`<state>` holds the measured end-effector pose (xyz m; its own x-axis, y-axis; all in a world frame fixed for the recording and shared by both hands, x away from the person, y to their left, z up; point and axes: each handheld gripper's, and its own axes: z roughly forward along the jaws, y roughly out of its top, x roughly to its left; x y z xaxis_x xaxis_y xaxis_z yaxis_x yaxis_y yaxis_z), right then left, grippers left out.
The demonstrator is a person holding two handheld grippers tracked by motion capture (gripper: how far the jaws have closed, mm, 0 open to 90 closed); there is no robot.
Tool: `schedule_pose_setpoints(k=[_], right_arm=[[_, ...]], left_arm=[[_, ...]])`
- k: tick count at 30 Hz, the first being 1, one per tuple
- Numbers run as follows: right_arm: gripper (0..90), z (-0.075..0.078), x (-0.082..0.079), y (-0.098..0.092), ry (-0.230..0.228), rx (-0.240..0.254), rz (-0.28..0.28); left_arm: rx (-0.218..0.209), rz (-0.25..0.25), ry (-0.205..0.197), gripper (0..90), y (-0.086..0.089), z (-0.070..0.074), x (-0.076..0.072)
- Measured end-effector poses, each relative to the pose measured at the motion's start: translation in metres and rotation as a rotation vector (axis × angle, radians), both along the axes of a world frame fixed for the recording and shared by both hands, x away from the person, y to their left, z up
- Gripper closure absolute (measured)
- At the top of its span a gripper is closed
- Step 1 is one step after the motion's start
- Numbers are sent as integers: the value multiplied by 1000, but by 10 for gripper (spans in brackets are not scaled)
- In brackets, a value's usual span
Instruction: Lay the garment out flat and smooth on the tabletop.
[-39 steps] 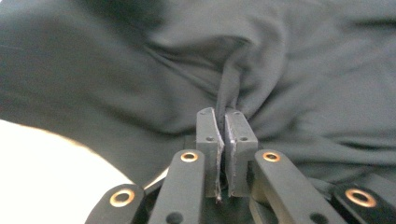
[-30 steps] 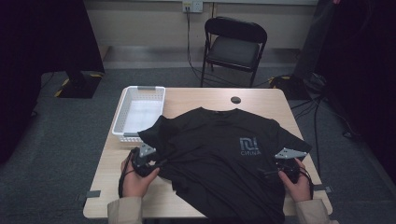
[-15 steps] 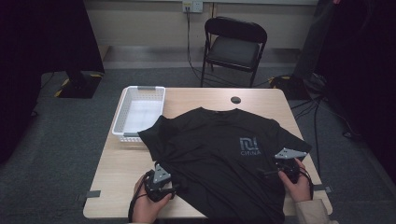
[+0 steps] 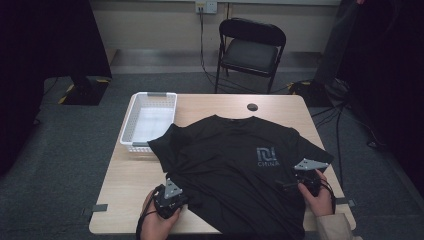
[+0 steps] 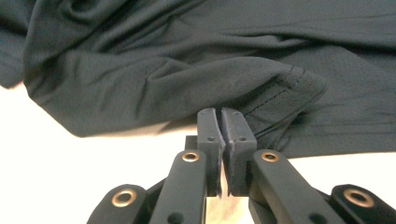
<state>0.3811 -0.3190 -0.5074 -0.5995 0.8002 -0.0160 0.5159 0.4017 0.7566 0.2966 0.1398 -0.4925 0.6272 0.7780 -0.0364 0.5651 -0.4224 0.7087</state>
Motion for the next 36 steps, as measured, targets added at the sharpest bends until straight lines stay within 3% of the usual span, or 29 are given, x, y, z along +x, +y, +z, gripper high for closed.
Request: schedule_pose_setpoints(k=[7,14,18,20,24,26,28,31,36], right_arm=[[100,0,0,0,-1,-1,0],[100,0,0,0,-1,-1,0],[100,0,0,0,-1,-1,0],[100,0,0,0,-1,-1,1],[98,0,0,0,-1,-2,1],[98,0,0,0,-1,-2,1],[98,0,0,0,-1,-2,1],[98,0,0,0,-1,-2,2],[98,0,0,0,-1,-2,2]], left_arm=[[-37,5,34,878,33,4,-16],[-56,63,63,875,76,2,-47],[-63,98,59,832,87,2,-53],[-64,106,9,605,81,4,-48],[-39,37,-74,443,50,11,-26],[-24,-7,-85,487,33,12,-11],[-11,-30,-91,474,18,10,3],[2,-36,-90,484,7,7,21],[58,-55,-43,644,1,0,25]])
